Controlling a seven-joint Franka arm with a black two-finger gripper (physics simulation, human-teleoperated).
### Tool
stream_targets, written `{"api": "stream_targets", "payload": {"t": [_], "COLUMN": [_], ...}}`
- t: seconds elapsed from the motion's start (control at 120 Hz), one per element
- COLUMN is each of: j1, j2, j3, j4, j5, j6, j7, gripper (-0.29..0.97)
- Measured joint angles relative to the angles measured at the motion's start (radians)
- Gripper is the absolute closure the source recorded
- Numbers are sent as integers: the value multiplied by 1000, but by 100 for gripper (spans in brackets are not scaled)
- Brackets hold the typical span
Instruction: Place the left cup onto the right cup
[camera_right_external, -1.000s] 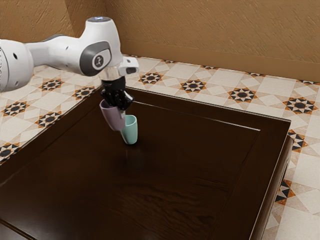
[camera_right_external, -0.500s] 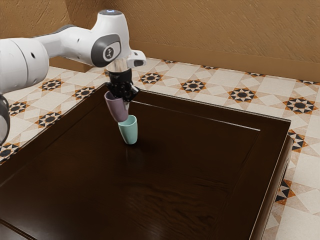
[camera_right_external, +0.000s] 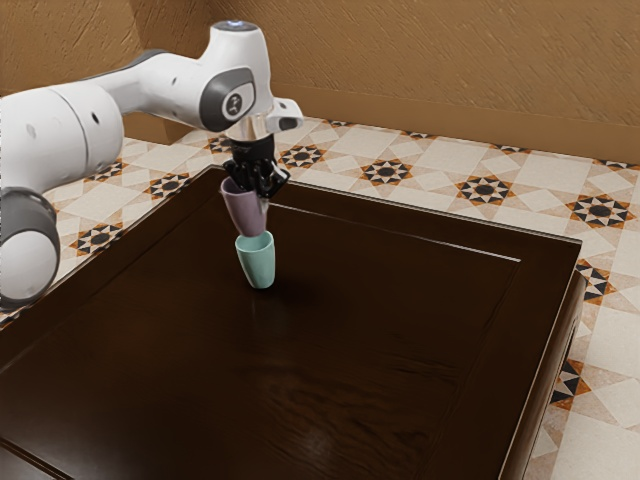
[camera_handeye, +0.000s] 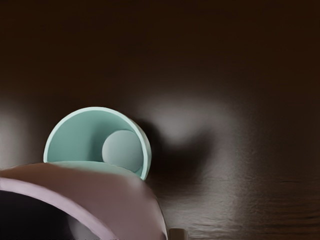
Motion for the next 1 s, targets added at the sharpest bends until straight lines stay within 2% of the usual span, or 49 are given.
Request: {"api": "stream_targets", "payload": {"t": [0.233, 0.575, 1.0], "j1": [5, 9, 3], "j2": [34, 95, 82], "j3": [12, 16, 33], "j4": [12, 113, 70], "j5": [0, 4, -4], "j6": [2, 9, 5], "j7": [7, 37, 56], "gripper": [78, 78, 78]}}
